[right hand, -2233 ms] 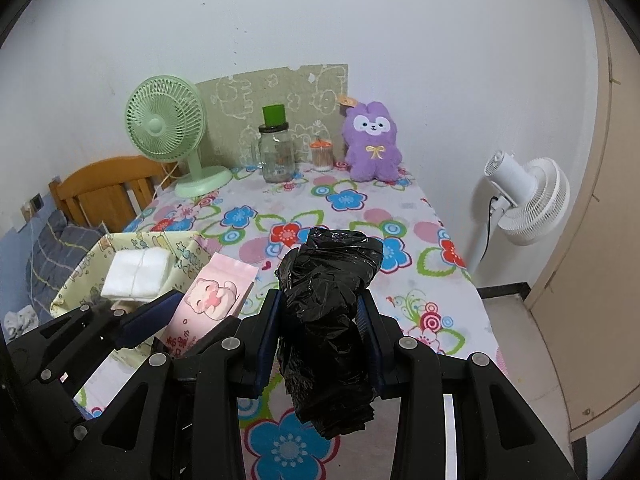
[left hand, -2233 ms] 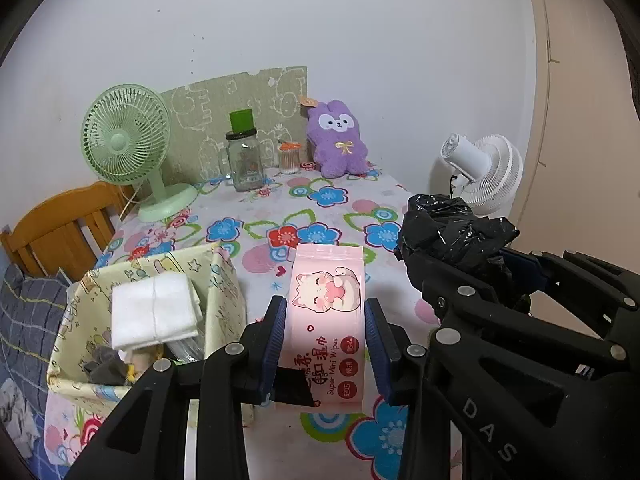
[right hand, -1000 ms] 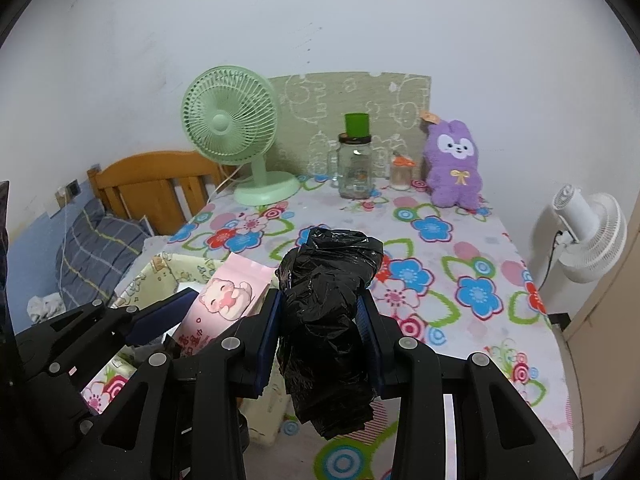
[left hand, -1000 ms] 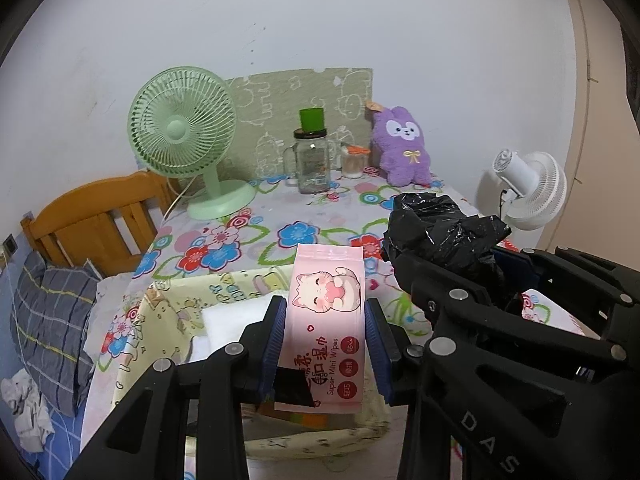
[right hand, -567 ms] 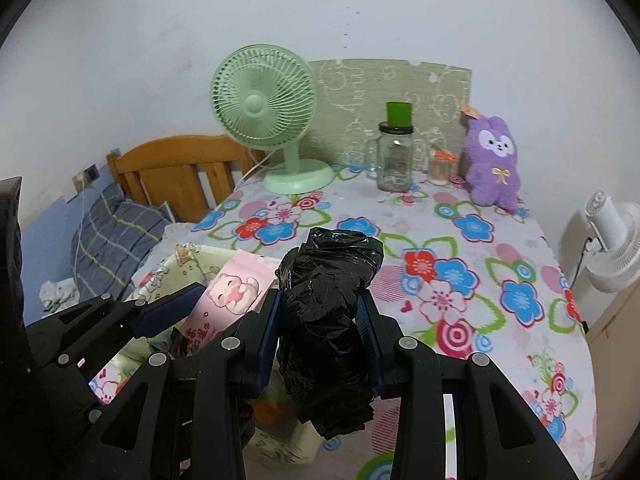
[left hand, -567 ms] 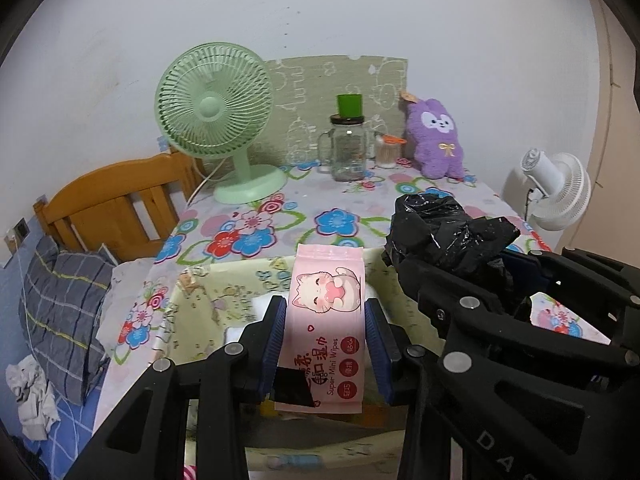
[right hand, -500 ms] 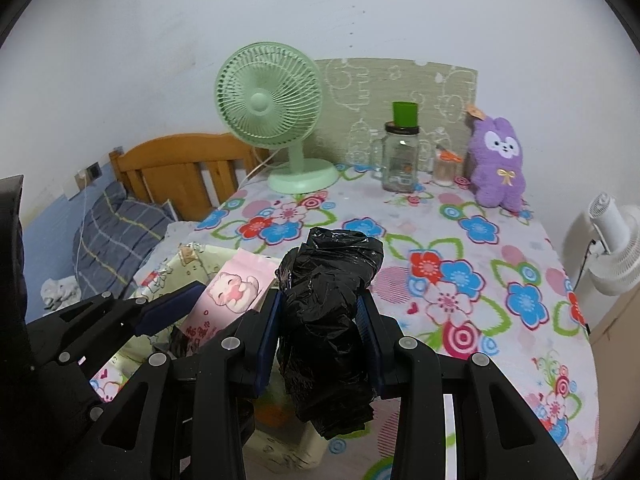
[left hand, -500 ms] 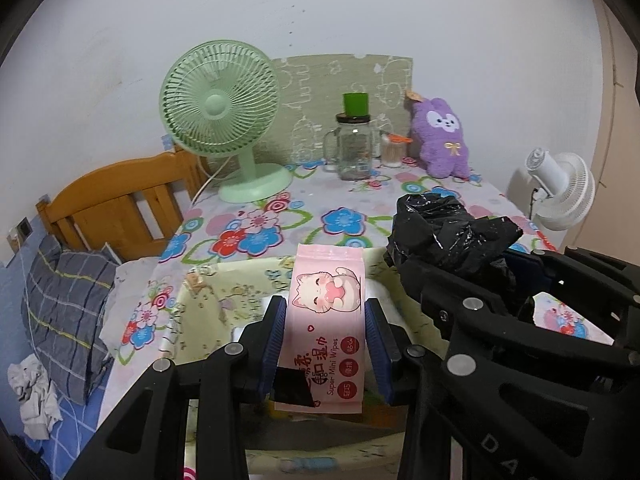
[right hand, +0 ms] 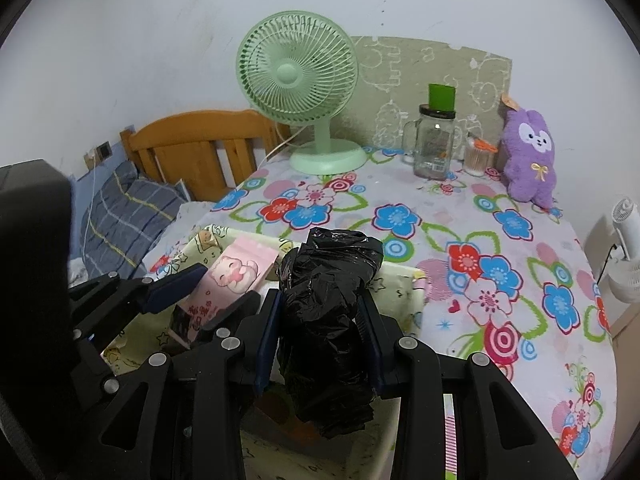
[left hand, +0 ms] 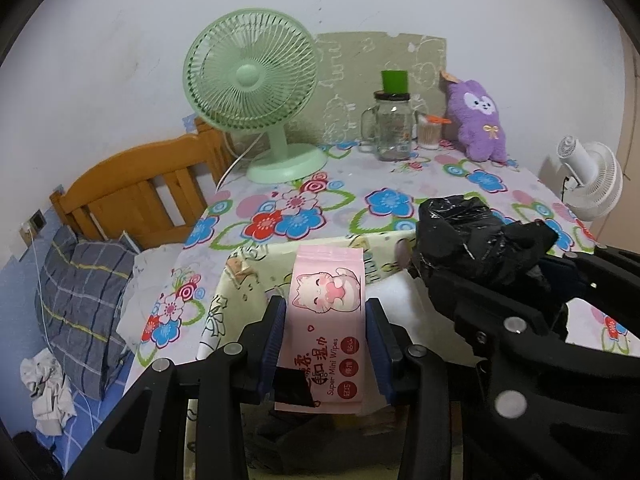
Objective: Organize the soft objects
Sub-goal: 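Lower both held items into the fabric box and open both tools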
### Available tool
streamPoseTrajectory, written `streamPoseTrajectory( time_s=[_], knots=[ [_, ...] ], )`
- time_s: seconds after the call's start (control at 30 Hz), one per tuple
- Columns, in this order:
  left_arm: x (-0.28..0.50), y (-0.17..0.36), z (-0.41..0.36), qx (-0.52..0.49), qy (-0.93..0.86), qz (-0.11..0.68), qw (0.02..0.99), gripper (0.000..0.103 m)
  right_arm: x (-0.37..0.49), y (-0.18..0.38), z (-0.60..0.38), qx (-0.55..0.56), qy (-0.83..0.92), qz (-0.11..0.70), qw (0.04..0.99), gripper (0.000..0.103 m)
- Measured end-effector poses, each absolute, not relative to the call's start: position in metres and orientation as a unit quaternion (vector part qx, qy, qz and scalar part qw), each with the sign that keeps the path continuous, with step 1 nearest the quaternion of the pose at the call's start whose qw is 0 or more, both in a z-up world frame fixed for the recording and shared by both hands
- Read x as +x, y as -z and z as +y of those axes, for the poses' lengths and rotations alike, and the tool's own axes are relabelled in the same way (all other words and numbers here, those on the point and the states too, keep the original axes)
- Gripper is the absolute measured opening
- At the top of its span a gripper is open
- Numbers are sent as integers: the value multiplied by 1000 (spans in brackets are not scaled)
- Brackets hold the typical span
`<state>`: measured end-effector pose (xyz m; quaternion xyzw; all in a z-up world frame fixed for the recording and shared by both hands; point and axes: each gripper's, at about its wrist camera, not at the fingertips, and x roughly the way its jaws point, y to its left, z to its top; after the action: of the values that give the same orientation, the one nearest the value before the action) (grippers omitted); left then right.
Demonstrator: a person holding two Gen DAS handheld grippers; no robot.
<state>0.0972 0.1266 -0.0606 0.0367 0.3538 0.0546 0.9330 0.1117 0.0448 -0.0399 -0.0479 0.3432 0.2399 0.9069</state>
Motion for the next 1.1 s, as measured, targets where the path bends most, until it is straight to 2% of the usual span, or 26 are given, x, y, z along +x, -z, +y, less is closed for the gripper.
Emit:
streamPoseTrajectory(
  time_s=[0.17, 0.27, 0.63, 0.7, 0.77, 0.87, 1.1],
  knots=[
    [96, 66, 137, 34, -68, 356, 931, 44, 114, 45, 55, -55, -245, 350, 902, 41],
    [92, 66, 140, 38, -70, 355, 931, 64, 114, 48, 60, -60, -248, 353, 900, 41],
    [69, 68, 139, 34, -56, 361, 930, 78, 111, 55, 69, -61, -267, 364, 890, 42],
    [65, 67, 138, 28, -53, 363, 930, 81, 110, 57, 70, -62, -272, 369, 887, 46],
    [62, 67, 137, 21, -53, 364, 930, 83, 108, 59, 70, -60, -278, 373, 883, 59],
    [56, 65, 133, 21, -54, 362, 930, 84, 104, 59, 67, -52, -286, 372, 882, 72],
    [47, 58, 122, 33, -58, 351, 934, 85, 94, 49, 57, -46, -280, 354, 891, 81]
  ],
)
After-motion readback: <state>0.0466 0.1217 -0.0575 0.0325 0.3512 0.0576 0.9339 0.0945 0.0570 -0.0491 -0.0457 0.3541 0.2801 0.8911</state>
